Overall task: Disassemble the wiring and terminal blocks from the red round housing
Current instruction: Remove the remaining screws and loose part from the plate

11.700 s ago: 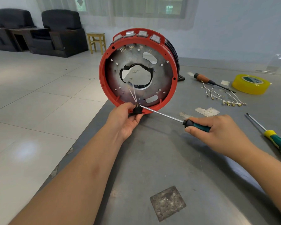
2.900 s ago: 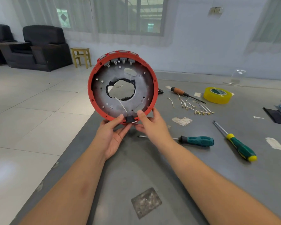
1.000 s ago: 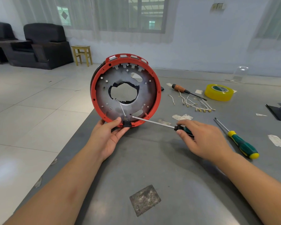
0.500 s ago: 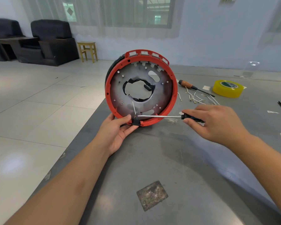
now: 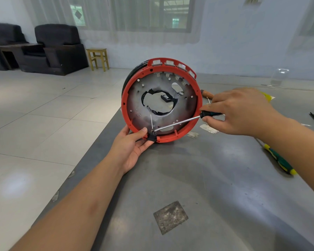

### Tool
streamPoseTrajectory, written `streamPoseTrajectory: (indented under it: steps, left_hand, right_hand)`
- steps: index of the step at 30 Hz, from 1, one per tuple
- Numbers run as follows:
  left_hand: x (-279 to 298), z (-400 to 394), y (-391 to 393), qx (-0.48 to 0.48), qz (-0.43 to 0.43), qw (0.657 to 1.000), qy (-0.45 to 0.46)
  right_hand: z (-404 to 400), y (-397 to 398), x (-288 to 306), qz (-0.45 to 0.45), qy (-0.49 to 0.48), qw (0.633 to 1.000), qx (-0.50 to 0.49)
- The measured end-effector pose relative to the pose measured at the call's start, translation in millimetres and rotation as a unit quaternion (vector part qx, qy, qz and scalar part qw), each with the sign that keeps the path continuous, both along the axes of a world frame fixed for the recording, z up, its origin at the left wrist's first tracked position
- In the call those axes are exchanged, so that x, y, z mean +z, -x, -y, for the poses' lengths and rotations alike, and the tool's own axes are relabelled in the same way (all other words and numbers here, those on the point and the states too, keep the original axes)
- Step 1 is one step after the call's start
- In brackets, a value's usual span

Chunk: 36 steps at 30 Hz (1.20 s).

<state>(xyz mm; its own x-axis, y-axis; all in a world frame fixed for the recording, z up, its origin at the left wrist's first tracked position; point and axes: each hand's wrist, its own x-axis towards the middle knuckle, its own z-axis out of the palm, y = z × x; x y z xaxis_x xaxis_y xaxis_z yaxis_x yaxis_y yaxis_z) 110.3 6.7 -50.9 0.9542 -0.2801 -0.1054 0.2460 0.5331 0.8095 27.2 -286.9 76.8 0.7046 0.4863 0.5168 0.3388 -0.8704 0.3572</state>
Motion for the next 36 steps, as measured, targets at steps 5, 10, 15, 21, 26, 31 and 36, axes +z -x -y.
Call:
streamPoseTrajectory:
  steps: [5,10,15,21,26,31,36]
  left_hand:
    - [3,1,2,0.005,-0.008,1.0,0.006]
    - [4,2,6,0.011,-0.003,1.0,0.01]
    - [7,3,8,0.008,0.003,1.0,0.004]
    - [8,3,9,0.015,0.009,1.0,0.0]
    - [8,4,9,0.019,0.007,1.0,-0.005]
    - [9,6,9,0.027,0.009,0.999,-0.016]
    - [8,7,5,0.047,-0.011,0.999,0.006]
  right_hand:
    - [-8,-2,13,0.012,0.049,0.999,0.001]
    - [-17,-3,25,0.015,0.078,0.997,0.0]
    - [-24,-4,30,0.019,0.098,0.995,-0.013]
    - [-18,-4,29,0.001,0.109,0.994,0.01]
    - [-8,-2,18,0.002,0.1,0.995,0.022]
    - [-2,0,10,0.014,0.083,0.996,0.023]
    - [-3,6,1,0.026,0.062,0.998,0.002]
